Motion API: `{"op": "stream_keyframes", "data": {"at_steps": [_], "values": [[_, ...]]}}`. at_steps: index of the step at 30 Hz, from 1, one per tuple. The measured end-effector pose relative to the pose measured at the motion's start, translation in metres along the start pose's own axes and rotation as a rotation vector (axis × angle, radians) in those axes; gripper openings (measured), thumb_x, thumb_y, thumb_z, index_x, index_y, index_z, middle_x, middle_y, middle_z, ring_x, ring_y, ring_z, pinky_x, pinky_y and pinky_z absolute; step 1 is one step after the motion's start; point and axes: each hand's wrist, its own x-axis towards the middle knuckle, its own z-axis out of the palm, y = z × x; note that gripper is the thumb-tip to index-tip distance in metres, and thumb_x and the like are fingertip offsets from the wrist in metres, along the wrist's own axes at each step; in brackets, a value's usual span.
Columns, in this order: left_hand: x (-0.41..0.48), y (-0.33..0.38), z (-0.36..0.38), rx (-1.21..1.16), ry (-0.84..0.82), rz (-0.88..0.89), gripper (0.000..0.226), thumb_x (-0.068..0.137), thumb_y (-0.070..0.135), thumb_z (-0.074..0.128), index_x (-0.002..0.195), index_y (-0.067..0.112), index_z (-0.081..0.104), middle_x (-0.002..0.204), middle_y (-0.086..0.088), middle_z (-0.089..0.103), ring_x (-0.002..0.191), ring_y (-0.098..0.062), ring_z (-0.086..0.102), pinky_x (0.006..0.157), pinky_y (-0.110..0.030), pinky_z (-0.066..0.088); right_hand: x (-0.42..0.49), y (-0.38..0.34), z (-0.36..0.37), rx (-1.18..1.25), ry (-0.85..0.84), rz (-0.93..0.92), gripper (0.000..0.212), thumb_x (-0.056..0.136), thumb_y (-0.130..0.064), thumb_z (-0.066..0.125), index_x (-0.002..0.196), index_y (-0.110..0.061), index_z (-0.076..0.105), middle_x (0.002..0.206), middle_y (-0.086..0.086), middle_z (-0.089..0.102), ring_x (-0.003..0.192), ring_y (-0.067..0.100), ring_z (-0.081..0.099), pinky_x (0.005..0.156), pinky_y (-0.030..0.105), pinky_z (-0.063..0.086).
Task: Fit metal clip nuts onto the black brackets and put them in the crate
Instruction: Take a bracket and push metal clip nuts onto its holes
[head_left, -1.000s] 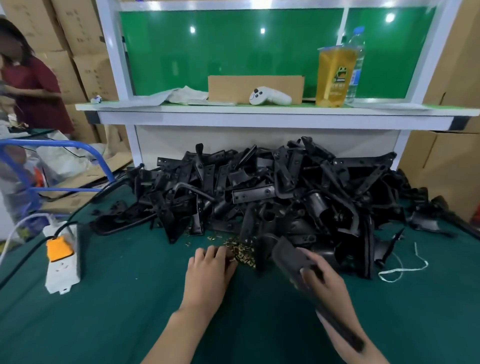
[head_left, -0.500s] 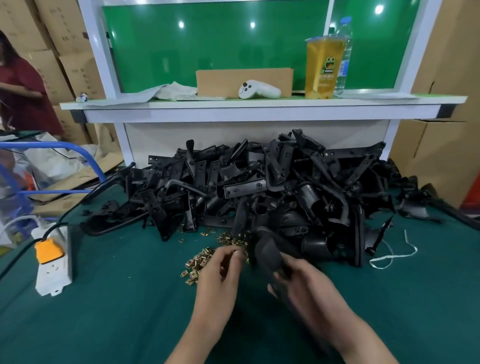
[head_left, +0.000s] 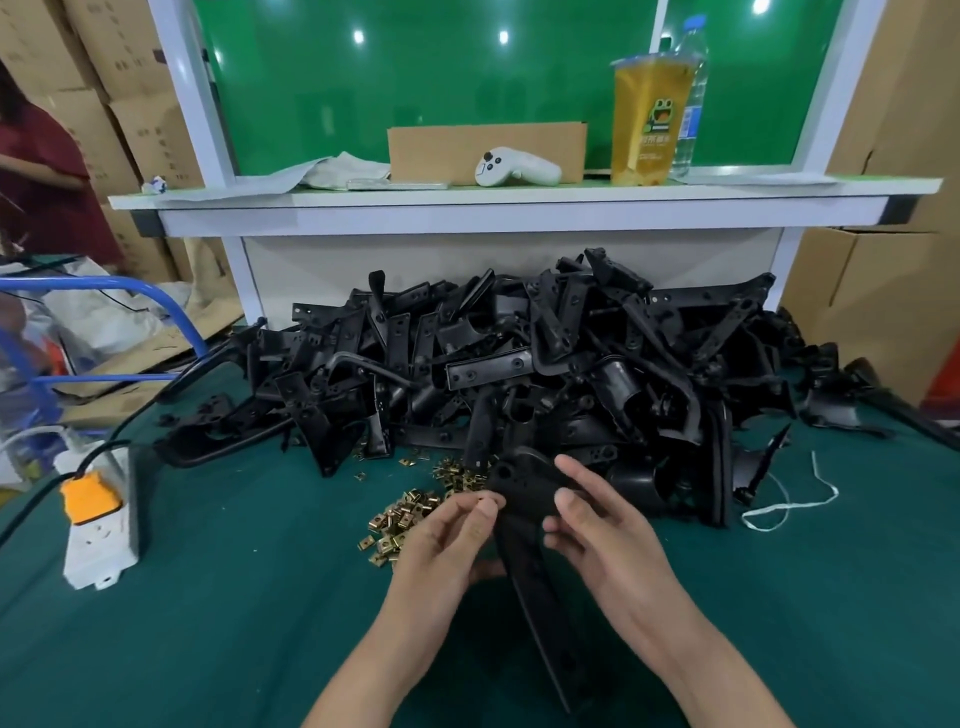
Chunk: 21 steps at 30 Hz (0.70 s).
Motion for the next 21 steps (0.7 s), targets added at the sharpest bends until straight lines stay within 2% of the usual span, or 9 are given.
{"op": "stream_keyframes", "data": {"at_steps": [4,7,9,12,14,17,19,20,21], "values": [[-0.004,0.002,0.003,0.009,-0.047,-0.016,0.025,0.089,0.034,0.066,0.103,0.016,0.075,0.103,-0.017,0.075,0.100,-0.032,0.072,0.085,-0.038,0.060,0.000,-0.005,0.001,0.016,-0.126,0.031,0.040,0.088,-0.032,0.078,0.127,-0.027,0.069,0.124,0.009,0.071,0.119,0.023,0.066,0.099,0.033,0.054],[-0.010,0.006,0.002,0.034,-0.118,-0.061,0.025,0.088,0.039,0.072,0.100,0.018,0.076,0.100,-0.019,0.074,0.095,-0.031,0.073,0.084,-0.037,0.060,0.007,-0.022,0.006,-0.084,-0.029,0.080,0.035,0.082,-0.031,0.072,0.115,-0.021,0.076,0.115,0.007,0.075,0.111,0.019,0.070,0.096,0.033,0.050],[-0.012,0.009,-0.001,0.016,-0.178,-0.098,0.021,0.088,0.038,0.076,0.096,0.018,0.076,0.104,-0.020,0.074,0.099,-0.034,0.072,0.083,-0.038,0.059,0.009,-0.042,0.000,-0.261,-0.089,0.114,0.033,0.089,-0.029,0.067,0.120,-0.018,0.072,0.115,0.004,0.075,0.111,0.018,0.070,0.094,0.032,0.048],[-0.012,0.012,-0.003,-0.011,-0.200,-0.089,0.022,0.089,0.036,0.071,0.094,0.014,0.077,0.104,-0.014,0.073,0.102,-0.033,0.071,0.078,-0.039,0.058,0.007,-0.068,-0.011,-0.524,-0.154,0.126,0.022,0.103,-0.026,0.056,0.121,-0.029,0.069,0.113,-0.013,0.075,0.109,0.003,0.068,0.096,0.027,0.048],[-0.010,0.012,-0.004,-0.024,-0.132,-0.077,0.028,0.094,0.036,0.066,0.098,0.009,0.075,0.106,-0.013,0.072,0.093,-0.029,0.069,0.073,-0.037,0.058,0.005,-0.069,-0.013,-0.631,-0.061,0.034,0.023,0.106,-0.030,0.051,0.122,-0.039,0.064,0.106,-0.024,0.072,0.101,-0.015,0.063,0.087,0.015,0.045],[-0.006,0.009,-0.006,-0.126,-0.034,-0.170,0.037,0.091,0.029,0.059,0.109,-0.001,0.071,0.100,-0.017,0.071,0.080,-0.024,0.067,0.066,-0.033,0.058,-0.002,-0.046,-0.004,-0.817,0.016,-0.155,0.029,0.106,-0.038,0.044,0.132,-0.048,0.055,0.120,-0.022,0.066,0.106,-0.020,0.055,0.083,0.002,0.039],[-0.004,0.006,-0.006,-0.185,-0.031,-0.232,0.036,0.089,0.025,0.060,0.107,-0.002,0.073,0.096,-0.018,0.071,0.075,-0.022,0.067,0.064,-0.030,0.059,-0.007,-0.021,0.001,-0.885,-0.014,-0.226,0.036,0.105,-0.045,0.040,0.140,-0.051,0.047,0.118,-0.011,0.069,0.105,-0.010,0.059,0.086,0.009,0.044],[-0.004,0.006,-0.006,-0.197,-0.042,-0.255,0.032,0.088,0.025,0.062,0.103,0.000,0.076,0.093,-0.017,0.071,0.074,-0.021,0.067,0.064,-0.029,0.059,-0.008,-0.009,0.002,-0.921,-0.032,-0.252,0.037,0.105,-0.049,0.037,0.141,-0.054,0.043,0.110,-0.012,0.070,0.099,-0.005,0.062,0.095,0.024,0.047],[-0.004,0.005,-0.006,-0.200,-0.059,-0.276,0.029,0.088,0.025,0.063,0.098,0.003,0.079,0.092,-0.015,0.071,0.073,-0.019,0.067,0.065,-0.028,0.058,-0.007,0.001,0.003,-0.958,-0.044,-0.271,0.038,0.104,-0.051,0.034,0.141,-0.056,0.040,0.100,-0.020,0.069,0.093,-0.006,0.061,0.078,0.018,0.044]]}}
